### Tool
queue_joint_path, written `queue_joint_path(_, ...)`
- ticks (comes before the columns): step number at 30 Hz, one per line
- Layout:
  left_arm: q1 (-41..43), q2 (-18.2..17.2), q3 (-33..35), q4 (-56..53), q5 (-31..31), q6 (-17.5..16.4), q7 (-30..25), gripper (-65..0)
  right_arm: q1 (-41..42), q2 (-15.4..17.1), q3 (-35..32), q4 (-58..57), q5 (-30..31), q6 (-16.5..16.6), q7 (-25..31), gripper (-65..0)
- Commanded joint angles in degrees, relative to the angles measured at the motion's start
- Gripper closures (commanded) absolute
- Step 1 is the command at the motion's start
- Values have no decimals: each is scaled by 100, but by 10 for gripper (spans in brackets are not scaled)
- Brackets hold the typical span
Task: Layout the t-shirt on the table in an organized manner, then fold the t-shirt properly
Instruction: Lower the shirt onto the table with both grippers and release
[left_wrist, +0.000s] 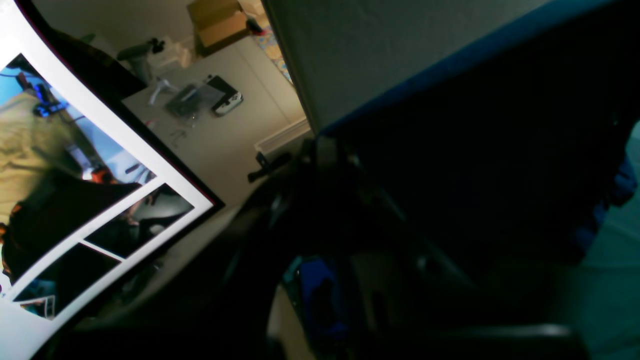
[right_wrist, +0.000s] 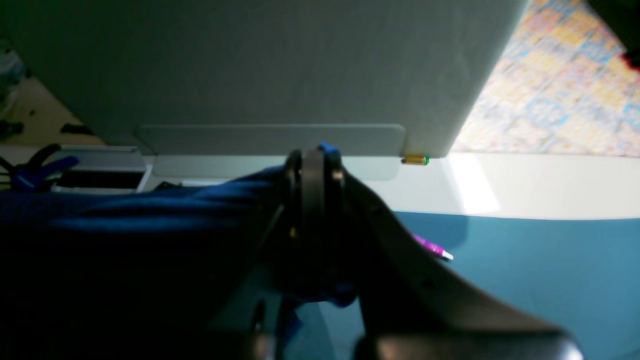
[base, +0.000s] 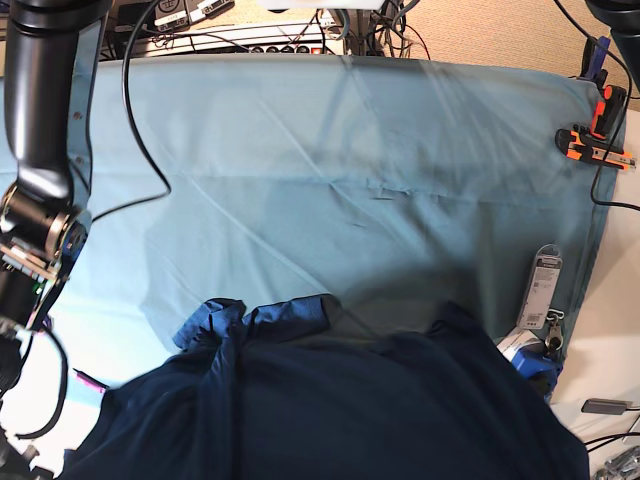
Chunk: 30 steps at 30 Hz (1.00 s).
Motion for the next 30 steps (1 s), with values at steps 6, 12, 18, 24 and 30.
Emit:
queue_joint_path(6, 365, -94, -59, 57, -98, 107, -33, 0, -315, 74, 17, 87, -35, 142, 46, 0)
queue_joint_path(12, 890, -74, -59, 57, 164, 109, -411, 0, -461, 72, 17, 85, -37, 138, 356, 0)
queue_joint_path(18, 986, 247, -59, 55, 1683, 942, -1504, 0, -463, 52, 17, 85, -63, -26, 752, 0)
queue_joint_path(24, 988, 942, -59, -105, 2420, 1327, -1915, 0, -518, -162, 15, 74, -584, -232, 876, 0)
queue_joint_path(30, 986, 1834, -59, -953, 2994, 1346, -2308, 0, -844, -424, 13, 74, -1182, -275, 1220, 0)
